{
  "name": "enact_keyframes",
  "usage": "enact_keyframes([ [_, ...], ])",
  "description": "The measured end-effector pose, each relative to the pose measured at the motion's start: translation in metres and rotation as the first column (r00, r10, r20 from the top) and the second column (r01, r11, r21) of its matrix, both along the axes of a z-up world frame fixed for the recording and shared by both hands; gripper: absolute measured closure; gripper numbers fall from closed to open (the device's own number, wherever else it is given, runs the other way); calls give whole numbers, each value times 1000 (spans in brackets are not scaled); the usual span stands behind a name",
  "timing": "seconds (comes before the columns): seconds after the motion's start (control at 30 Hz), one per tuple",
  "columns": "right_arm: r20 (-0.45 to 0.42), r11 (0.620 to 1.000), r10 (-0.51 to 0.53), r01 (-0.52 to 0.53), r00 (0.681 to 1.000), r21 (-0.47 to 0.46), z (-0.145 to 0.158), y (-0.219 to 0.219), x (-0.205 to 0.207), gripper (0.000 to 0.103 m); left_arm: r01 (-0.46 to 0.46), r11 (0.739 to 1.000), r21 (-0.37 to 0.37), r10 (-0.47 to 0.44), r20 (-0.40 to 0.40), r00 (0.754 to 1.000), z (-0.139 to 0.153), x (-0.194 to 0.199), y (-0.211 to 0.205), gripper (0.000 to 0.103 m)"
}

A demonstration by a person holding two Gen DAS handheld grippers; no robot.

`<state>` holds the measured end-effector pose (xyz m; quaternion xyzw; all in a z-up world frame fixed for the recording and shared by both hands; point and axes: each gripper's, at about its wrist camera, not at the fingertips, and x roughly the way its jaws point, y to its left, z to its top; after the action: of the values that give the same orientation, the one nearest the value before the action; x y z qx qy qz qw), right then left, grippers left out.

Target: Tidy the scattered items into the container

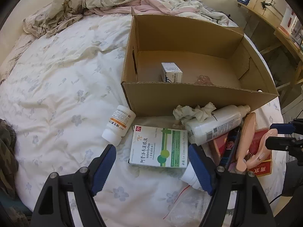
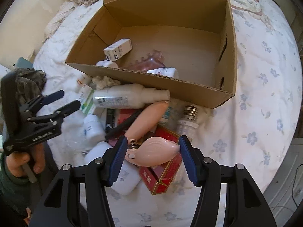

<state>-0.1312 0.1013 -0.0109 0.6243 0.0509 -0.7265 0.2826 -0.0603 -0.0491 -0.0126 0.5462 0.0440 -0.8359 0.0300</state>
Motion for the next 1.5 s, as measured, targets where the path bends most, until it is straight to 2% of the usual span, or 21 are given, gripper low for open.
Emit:
enact_keyframes([
  [0.2,98,988,-37,52,995,-147,3,2,-8,41,5,1000,-5,-5,0,1000,-1,0,1,24],
  [0.6,145,976,-33,63,989,-208,2,-6,-12,42,0,1000,-5,0,11,1000,-3,-1,1,24],
  [0.77,139,980,-19,46,990,-193,1,-8,-10,42,8,1000,-8,-8,14,1000,-4,-1,2,24],
  [0.9,81,988,-16,28,997,-154,3,-19,-10,43,18,1000,-21,-18,20,1000,-6,-2,5,24],
  [0.93,93,990,-17,30,996,-141,0,-22,-10,44,19,1000,-23,-18,22,1000,-6,-2,5,24],
  [0.97,124,991,-15,31,992,-127,-8,-25,-11,47,19,1000,-24,-19,23,1000,-6,-1,6,24],
  [1.0,151,994,-10,26,988,-103,-17,-28,-11,55,19,999,-26,-18,24,1000,-6,-1,6,24],
  [1.03,166,997,-5,18,986,-78,-24,-31,-10,57,17,999,-28,-16,24,1000,-6,-1,6,24],
  [1.2,168,997,-16,29,986,-74,-32,-31,-9,59,1,1000,-10,0,22,1000,-5,-2,1,24],
  [1.3,138,996,-13,25,990,-84,-29,-28,-4,61,2,1000,5,-2,24,1000,-4,-2,0,24],
  [1.33,113,997,-7,16,994,-78,-25,-28,-2,61,4,1000,23,-5,28,1000,-4,0,-1,24],
  [1.4,79,995,-4,12,997,-98,-13,-24,0,73,1,996,90,-5,47,999,-2,6,-3,24],
  [1.43,70,993,-5,13,998,-114,-6,-20,0,74,-1,991,134,-7,58,998,-2,9,-5,24],
  [1.5,50,987,-8,16,999,-157,6,-11,1,74,3,963,270,-26,81,996,2,19,-3,24],
])
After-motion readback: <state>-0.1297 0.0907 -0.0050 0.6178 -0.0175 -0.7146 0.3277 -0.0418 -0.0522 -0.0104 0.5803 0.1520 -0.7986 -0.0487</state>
